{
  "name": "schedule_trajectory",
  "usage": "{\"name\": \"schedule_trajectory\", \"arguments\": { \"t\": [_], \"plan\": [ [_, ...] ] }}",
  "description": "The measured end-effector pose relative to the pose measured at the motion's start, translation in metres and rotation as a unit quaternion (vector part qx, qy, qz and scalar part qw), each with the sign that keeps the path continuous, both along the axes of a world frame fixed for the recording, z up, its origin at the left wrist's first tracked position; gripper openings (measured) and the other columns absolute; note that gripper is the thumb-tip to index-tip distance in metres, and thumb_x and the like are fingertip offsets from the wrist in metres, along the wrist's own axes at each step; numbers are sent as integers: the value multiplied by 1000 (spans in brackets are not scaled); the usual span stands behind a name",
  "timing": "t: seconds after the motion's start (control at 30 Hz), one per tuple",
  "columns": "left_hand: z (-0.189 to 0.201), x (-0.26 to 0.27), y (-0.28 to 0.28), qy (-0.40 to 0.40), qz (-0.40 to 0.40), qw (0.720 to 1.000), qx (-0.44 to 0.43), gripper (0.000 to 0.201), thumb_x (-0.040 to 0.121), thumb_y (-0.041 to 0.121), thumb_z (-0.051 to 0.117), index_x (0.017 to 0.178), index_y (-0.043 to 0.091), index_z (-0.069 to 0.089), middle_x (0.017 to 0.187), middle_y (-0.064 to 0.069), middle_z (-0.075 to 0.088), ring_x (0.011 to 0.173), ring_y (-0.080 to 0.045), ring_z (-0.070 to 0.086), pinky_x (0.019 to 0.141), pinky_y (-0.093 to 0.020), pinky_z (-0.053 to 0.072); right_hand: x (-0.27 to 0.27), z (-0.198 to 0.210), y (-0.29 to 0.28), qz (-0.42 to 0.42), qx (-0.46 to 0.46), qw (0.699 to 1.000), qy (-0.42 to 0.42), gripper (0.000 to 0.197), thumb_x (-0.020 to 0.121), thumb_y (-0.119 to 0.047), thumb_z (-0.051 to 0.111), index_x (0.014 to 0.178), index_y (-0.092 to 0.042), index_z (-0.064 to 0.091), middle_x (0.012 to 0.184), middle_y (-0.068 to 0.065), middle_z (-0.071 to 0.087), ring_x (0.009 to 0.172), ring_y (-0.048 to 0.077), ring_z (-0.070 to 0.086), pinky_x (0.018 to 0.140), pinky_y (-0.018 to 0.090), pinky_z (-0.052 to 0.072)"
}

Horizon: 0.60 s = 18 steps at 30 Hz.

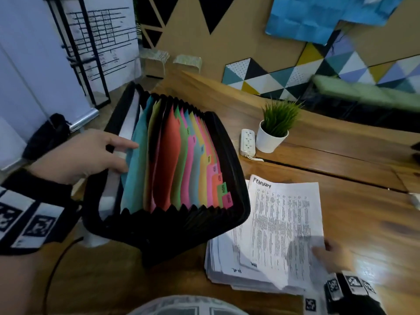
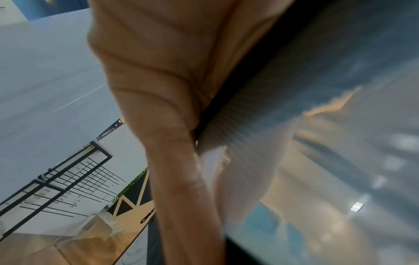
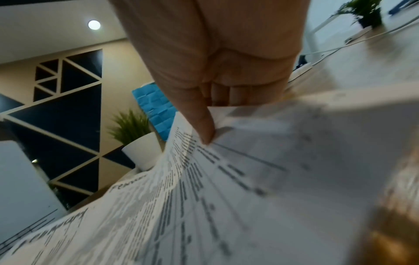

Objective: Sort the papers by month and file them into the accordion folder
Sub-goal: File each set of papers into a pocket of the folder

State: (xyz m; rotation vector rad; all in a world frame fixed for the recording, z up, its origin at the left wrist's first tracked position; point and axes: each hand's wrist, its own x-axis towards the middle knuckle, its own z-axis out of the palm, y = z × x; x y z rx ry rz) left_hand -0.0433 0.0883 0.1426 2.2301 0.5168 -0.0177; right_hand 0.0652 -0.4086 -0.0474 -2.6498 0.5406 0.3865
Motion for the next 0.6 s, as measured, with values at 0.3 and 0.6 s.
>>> {"name": "schedule_trajectory", "arguments": {
  "t": [0.3, 0.6],
  "plan": [
    [-6, 4, 14, 0, 0, 1000, -17, 62, 62, -1, 80, 68, 60, 67, 110, 2, 63, 92, -11, 59, 73, -23, 45, -30, 26, 48, 93, 93, 991, 13, 13, 90, -19, 56, 103, -17, 55, 81, -4, 56, 70, 11, 53, 50, 17, 36],
    [-7, 10, 10, -9, -17, 1000, -4, 61, 62, 1, 81, 68, 60, 67, 107, 3, 64, 94, -16, 61, 80, -29, 50, -23, -1, 105, 188, -91, 975, 79, 41, 89, -42, 48, 114, -10, 51, 115, 8, 55, 104, 21, 52, 95, 36, 45]
  ]
}}
